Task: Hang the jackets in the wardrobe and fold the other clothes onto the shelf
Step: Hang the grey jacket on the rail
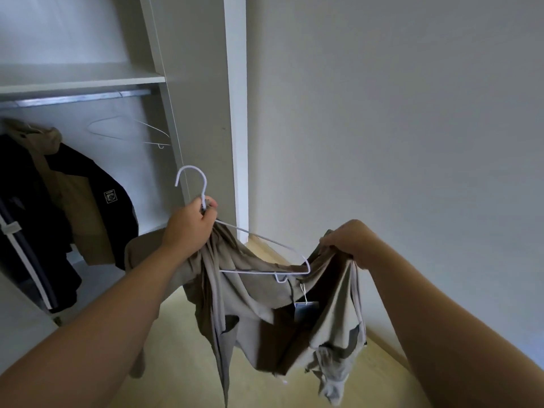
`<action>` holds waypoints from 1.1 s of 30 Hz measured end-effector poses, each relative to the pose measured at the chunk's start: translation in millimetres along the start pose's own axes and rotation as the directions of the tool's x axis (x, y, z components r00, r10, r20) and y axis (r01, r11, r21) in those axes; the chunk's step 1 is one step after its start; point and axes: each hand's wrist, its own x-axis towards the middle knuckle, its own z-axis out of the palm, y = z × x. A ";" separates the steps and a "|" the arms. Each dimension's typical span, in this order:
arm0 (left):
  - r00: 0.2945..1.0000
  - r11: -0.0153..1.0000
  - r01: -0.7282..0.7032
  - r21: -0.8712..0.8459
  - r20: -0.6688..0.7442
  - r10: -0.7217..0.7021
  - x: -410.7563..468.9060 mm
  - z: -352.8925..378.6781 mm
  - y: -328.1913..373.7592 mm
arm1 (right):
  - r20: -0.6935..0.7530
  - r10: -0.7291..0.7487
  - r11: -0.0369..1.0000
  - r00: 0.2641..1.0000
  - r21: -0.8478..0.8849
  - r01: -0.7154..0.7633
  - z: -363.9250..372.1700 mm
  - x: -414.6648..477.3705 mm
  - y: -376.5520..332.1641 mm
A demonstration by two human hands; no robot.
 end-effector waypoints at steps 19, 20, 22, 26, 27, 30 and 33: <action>0.999 0.995 0.030 0.092 -0.022 -0.028 -4.4 -42.5 11.2 | 0.156 -0.110 0.606 0.982 -0.772 0.191 20.6 -8.9 -41.9; 0.999 0.997 0.043 0.065 -0.002 -0.043 -1.5 -47.5 7.2 | 0.121 -0.120 0.623 0.985 -0.764 0.169 23.0 -7.0 -39.1; 0.998 0.999 0.026 0.042 0.062 -0.029 1.3 -54.4 0.0 | 0.082 -0.162 0.660 0.983 -0.732 0.170 26.4 -7.6 -42.4; 0.982 0.998 -0.028 0.051 0.187 0.018 -5.2 -53.0 -4.9 | 0.131 -0.196 0.698 0.972 -0.677 0.232 32.0 -13.7 -61.8; 0.981 0.998 -0.035 0.055 0.192 0.024 -7.9 -50.9 -4.7 | 0.133 -0.192 0.707 0.972 -0.668 0.231 33.2 -14.8 -66.5; 0.991 0.995 -0.054 0.084 0.124 0.043 -14.9 -44.2 -4.0 | 0.151 -0.215 0.682 0.965 -0.684 0.259 36.4 -18.9 -77.1; 0.996 0.989 -0.074 0.126 0.051 0.068 -21.3 -38.6 -1.8 | 0.140 -0.220 0.739 0.965 -0.622 0.259 41.9 -24.0 -90.2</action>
